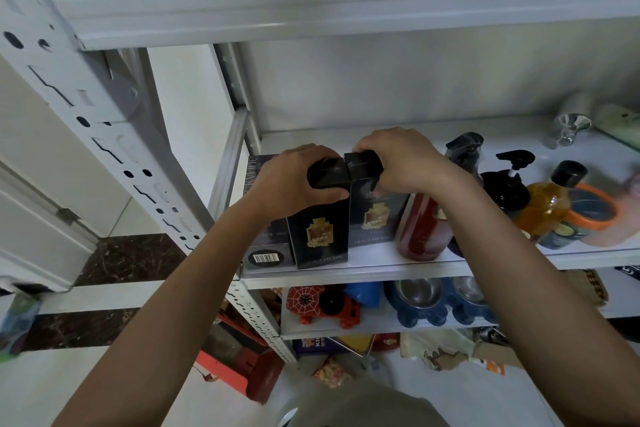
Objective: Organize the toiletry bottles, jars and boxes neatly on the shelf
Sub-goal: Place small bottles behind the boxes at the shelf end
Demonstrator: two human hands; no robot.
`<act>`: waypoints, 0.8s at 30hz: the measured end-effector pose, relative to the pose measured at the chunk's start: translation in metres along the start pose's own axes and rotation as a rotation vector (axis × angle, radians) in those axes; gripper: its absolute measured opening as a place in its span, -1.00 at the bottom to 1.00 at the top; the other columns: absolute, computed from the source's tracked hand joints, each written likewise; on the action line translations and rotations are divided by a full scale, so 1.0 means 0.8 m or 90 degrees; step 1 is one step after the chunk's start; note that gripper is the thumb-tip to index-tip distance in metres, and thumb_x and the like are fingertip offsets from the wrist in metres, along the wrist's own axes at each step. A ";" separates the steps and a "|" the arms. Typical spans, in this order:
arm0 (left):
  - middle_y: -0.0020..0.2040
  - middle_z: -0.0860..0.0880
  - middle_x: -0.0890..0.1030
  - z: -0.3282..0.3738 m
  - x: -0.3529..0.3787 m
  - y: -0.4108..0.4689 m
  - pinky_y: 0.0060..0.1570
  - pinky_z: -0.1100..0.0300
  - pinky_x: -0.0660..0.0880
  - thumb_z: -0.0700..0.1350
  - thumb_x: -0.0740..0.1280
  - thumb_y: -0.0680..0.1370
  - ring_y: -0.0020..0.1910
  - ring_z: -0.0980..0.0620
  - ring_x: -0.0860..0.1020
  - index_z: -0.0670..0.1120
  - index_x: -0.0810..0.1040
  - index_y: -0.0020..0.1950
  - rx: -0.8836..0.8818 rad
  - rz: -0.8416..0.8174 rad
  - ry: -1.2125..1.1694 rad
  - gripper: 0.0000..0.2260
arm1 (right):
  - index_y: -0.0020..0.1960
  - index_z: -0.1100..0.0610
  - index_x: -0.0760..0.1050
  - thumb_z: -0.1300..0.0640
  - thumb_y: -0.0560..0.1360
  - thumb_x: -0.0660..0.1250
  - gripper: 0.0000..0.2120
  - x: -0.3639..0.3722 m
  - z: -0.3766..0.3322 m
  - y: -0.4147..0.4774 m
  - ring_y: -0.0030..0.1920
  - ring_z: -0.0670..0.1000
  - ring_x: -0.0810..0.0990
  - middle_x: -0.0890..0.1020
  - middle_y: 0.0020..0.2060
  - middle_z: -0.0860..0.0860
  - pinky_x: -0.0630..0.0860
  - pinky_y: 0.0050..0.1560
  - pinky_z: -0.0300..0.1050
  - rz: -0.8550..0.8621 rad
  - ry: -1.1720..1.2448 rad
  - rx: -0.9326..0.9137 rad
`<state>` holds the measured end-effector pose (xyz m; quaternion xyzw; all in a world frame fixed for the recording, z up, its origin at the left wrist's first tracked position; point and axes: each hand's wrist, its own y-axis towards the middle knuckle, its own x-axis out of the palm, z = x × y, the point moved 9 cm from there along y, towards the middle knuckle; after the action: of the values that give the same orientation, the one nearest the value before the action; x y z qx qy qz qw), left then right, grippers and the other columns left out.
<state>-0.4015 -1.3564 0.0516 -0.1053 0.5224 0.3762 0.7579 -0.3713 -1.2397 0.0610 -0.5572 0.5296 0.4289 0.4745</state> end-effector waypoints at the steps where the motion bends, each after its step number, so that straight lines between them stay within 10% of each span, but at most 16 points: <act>1: 0.07 0.08 0.59 0.000 0.000 0.000 0.01 0.16 0.49 0.14 0.47 0.37 -0.01 0.10 0.53 0.04 0.50 0.21 0.000 -0.002 0.002 -0.54 | 0.26 0.01 0.45 0.15 0.27 0.53 -0.41 0.000 0.000 -0.002 0.15 0.07 0.49 0.55 0.14 -0.01 0.32 -0.05 -0.17 -0.002 -0.001 0.000; 24: -0.03 0.07 0.59 0.026 0.018 0.005 -0.10 0.17 0.41 0.20 0.44 0.36 -0.06 0.02 0.55 0.05 0.45 0.19 -0.022 -0.135 0.111 -0.52 | 0.23 -0.01 0.49 0.11 0.25 0.55 -0.43 -0.002 -0.006 -0.030 0.09 0.07 0.53 0.58 0.08 -0.01 0.36 -0.03 -0.14 -0.031 0.002 0.009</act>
<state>-0.3870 -1.3355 0.0486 -0.2053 0.5656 0.2922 0.7433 -0.3474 -1.2444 0.0650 -0.5671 0.5198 0.4126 0.4879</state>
